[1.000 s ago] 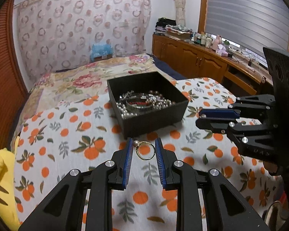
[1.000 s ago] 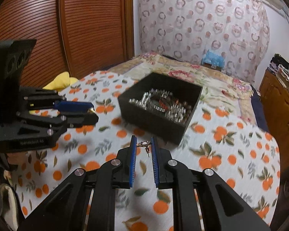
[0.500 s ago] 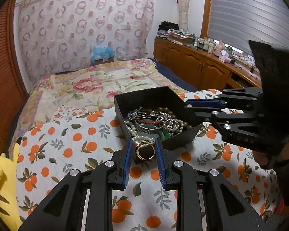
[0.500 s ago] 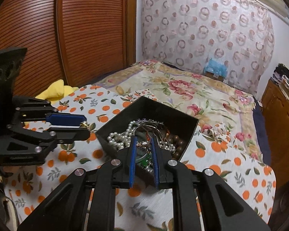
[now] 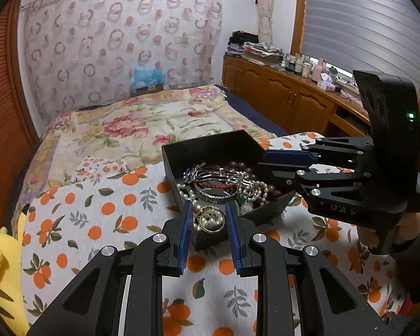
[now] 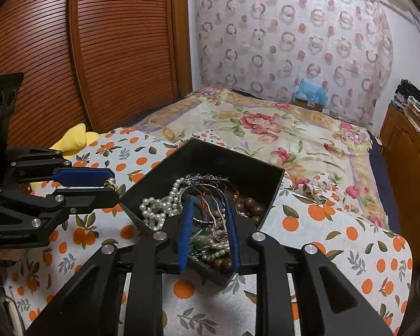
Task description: Organize jewelry
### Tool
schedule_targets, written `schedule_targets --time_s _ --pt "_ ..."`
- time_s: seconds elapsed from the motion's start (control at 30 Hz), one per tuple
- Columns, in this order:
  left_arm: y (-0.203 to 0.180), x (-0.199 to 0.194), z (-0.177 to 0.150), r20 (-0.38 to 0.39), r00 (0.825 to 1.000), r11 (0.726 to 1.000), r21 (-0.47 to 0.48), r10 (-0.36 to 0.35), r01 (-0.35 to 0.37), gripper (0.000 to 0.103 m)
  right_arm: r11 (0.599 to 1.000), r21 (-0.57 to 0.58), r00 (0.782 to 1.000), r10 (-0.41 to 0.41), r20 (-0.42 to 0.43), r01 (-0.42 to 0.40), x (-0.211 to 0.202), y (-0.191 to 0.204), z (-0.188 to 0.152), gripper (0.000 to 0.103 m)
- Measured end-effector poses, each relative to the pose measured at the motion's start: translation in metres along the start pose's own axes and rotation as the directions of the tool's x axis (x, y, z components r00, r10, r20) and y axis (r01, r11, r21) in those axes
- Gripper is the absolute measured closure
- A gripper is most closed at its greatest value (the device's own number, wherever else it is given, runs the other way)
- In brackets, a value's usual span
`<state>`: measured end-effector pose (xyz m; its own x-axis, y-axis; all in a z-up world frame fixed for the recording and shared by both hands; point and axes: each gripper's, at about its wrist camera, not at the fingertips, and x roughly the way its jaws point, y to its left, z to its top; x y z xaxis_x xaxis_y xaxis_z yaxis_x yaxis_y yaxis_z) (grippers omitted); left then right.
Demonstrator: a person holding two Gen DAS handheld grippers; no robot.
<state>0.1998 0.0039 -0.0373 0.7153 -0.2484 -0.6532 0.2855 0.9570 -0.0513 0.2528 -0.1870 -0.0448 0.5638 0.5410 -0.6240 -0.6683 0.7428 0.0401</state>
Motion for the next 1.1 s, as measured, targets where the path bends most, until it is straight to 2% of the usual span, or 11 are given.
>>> schedule_targets --time_s 0.5,0.67,0.97,1.1 --pt "0.001 0.044 0.035 -0.034 0.999 0.999 0.034 0.012 -0.010 0.081 0.993 0.067 0.995 -0.095 0.041 0.092 -0.015 -0.024 0.003 0.077" --pt "0.003 0.058 0.043 -0.052 0.999 1.000 0.012 -0.008 0.009 0.081 0.992 0.074 0.994 -0.106 0.042 0.102 -0.018 -0.026 0.000 0.077" --pt "0.012 0.072 0.052 -0.054 0.998 0.999 -0.010 0.036 -0.037 0.080 0.992 0.075 0.993 -0.109 0.037 0.106 -0.018 -0.025 -0.002 0.077" --pt "0.012 0.068 0.048 -0.052 0.997 0.999 -0.009 0.049 -0.050 0.061 0.991 0.077 0.993 -0.113 0.035 0.110 -0.019 -0.026 -0.005 0.077"
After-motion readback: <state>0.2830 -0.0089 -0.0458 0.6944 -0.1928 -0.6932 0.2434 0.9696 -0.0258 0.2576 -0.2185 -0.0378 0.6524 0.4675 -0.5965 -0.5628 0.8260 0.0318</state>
